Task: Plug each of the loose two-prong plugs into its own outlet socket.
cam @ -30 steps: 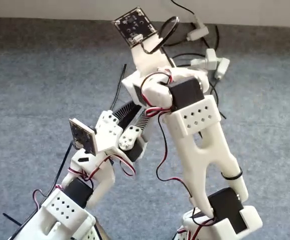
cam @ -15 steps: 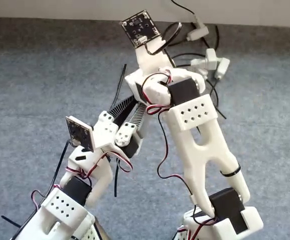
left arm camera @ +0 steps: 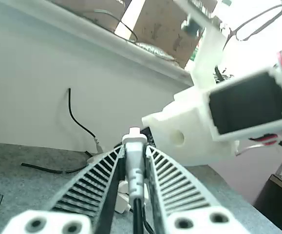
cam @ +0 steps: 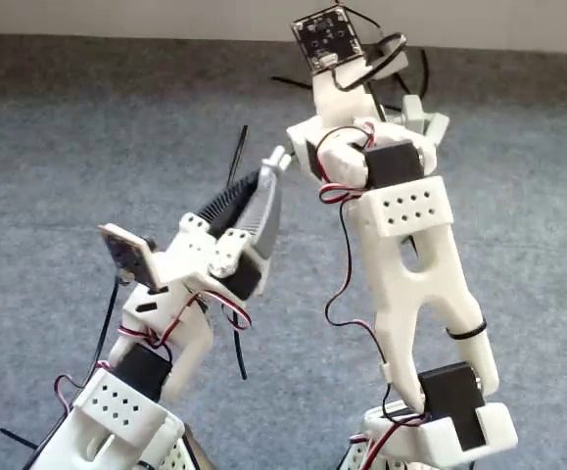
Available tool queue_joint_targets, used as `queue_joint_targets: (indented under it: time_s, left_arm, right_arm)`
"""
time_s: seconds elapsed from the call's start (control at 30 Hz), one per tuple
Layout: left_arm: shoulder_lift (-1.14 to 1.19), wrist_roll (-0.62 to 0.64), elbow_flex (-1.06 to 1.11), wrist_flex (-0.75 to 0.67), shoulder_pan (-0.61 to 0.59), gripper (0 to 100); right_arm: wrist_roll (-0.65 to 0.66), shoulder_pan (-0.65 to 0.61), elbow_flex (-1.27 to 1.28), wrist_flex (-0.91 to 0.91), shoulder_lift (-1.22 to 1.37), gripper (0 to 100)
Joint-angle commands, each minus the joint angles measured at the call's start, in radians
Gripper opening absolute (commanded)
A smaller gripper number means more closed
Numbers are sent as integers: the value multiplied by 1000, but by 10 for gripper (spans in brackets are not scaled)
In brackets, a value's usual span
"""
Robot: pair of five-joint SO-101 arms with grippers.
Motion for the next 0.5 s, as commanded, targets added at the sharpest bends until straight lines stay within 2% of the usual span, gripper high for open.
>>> queue_joint_targets:
  time_s: [0.0,0.17,0.33,0.47]
  left_arm:
    - [-15,8,-47,-15,-10,5]
    - [-5,8,-45,-2,-13,6]
    - [-1,6,-99,153,-24,6]
    - [99,6,-211,262,-111,6]
  right_arm:
    - [3,22,-13,-15,-38,7]
    - [2,68,-13,-45,-96,7]
    - [2,139,-13,-50,-165,7]
    - [3,163,-13,-50,-177,7]
